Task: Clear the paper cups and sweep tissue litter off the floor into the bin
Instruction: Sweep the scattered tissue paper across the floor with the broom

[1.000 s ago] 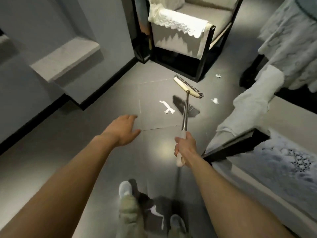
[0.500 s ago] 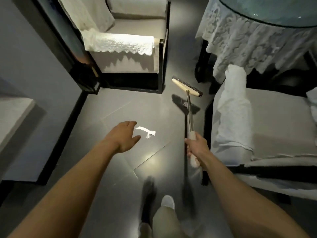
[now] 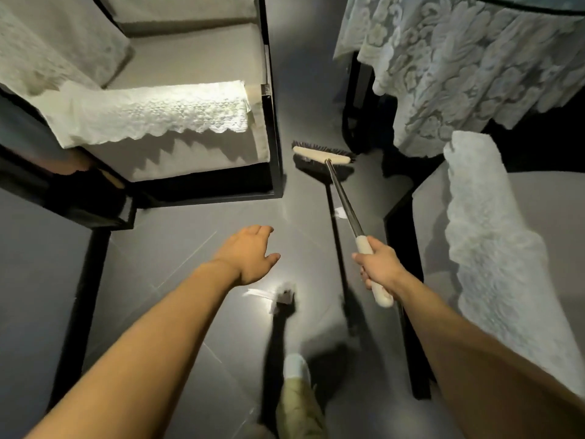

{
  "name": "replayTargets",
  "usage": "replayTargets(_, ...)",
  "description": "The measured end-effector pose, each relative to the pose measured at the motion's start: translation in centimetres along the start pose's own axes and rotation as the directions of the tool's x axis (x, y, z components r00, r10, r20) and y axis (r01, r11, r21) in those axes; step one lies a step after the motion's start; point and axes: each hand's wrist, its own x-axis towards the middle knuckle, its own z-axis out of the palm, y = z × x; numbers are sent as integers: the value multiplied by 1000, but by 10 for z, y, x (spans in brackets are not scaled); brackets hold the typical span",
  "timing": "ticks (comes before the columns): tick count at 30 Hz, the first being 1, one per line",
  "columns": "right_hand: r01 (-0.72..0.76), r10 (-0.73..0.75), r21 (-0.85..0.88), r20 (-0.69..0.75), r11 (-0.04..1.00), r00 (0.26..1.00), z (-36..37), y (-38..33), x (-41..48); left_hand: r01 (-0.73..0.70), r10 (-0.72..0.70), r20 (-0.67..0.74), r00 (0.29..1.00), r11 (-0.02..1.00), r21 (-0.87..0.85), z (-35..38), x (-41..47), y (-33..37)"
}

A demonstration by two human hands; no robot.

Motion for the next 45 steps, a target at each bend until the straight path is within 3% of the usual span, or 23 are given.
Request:
replayTargets(5,-7,7,44,4,999,1000,26,-44,81,-57,53,68,996,997,51,-16,89,-33)
replayTargets(13,-34,46,202,-55,979,997,78,-68,225,-193,187,63,980,974,118,-11,196,-67)
replayTargets(18,-111,113,41,-60,993,992,85,-46,246,-202,194,73,978,971,127,5,212,-76)
replayTargets(24,-201,195,-150,-59,968,979,58,1,186,-149,142,83,986,985,85,39,164,-65)
replayTargets(29,-146,129,-414,-69,898,989,22,69,121,-106,102,74,992,993,60,81,96,-40)
replayTargets(36,-215,198,-328,-85,920,977,5,177,10,-109,101,108,989,992,70,141,-2,-10)
replayTargets(45,-220,236,-315,12,923,972,21,295,-123,-140,135,49,990,984,112,198,-122,-3)
